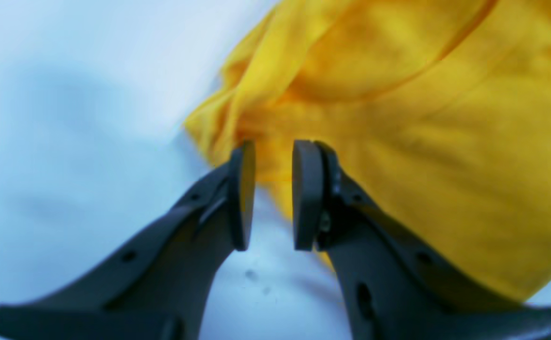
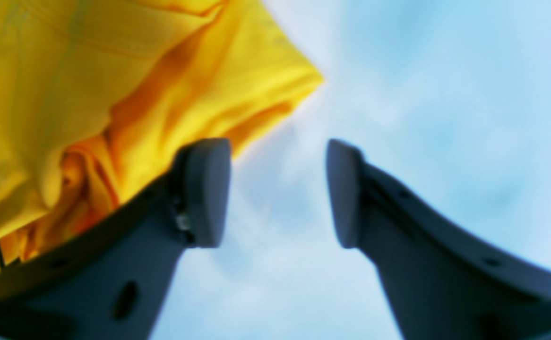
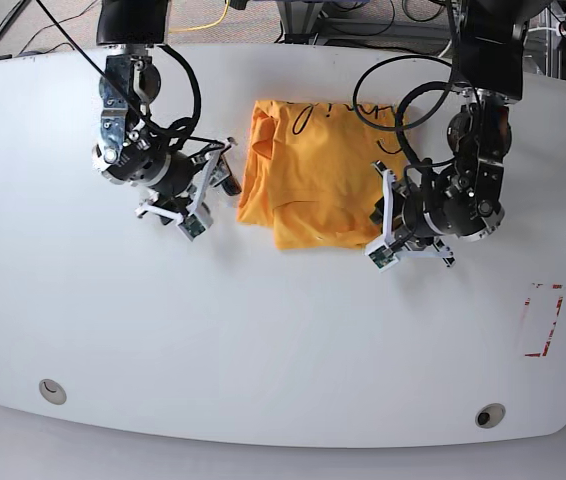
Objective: Layout the t-shirt on the table in an organized manner, then fold the t-shirt properly
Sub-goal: 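Press both grippers against the shirt sides to square the folded bundle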
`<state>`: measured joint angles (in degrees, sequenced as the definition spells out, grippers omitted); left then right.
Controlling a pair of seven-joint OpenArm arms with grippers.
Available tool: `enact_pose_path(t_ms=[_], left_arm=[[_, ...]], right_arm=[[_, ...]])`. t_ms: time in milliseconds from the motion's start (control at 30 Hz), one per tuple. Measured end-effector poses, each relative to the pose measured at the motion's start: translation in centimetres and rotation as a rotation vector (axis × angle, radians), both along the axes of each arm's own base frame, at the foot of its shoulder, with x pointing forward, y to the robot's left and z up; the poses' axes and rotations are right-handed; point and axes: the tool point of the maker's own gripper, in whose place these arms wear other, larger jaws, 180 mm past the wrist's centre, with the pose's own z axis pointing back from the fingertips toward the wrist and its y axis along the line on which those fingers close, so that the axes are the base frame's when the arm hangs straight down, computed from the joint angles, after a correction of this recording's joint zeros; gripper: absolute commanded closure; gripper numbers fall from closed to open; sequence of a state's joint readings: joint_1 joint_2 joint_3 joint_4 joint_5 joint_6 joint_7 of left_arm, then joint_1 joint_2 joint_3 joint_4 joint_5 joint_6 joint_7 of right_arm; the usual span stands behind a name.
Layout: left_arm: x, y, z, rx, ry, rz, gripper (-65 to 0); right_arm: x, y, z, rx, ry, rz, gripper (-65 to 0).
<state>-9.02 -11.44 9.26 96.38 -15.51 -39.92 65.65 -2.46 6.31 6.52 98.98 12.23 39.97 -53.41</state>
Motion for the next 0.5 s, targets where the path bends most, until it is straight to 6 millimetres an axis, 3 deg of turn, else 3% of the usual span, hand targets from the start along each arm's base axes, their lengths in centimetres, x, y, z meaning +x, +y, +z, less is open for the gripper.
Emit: enact_pose_path(t_ms=[200,367,500], left_arm=[[-0.5,0.9,0.9,0.025,-0.037,-0.015,-12.4],[-0.8,1.9,1.7,0.015,-0.061,0.008,-12.4],[-0.3,5.2,3.0,0.019,-0.104,0.114,-12.4]], right_arm=[[0.5,-0.6,2.5,-0.045,-0.047,-0.011,-50.6],[0.4,1.9,3.1,0.0,-0.034,-0.01,-53.0],[0.6,4.2,3.7,0.07,-0.042,0.001,-52.8]])
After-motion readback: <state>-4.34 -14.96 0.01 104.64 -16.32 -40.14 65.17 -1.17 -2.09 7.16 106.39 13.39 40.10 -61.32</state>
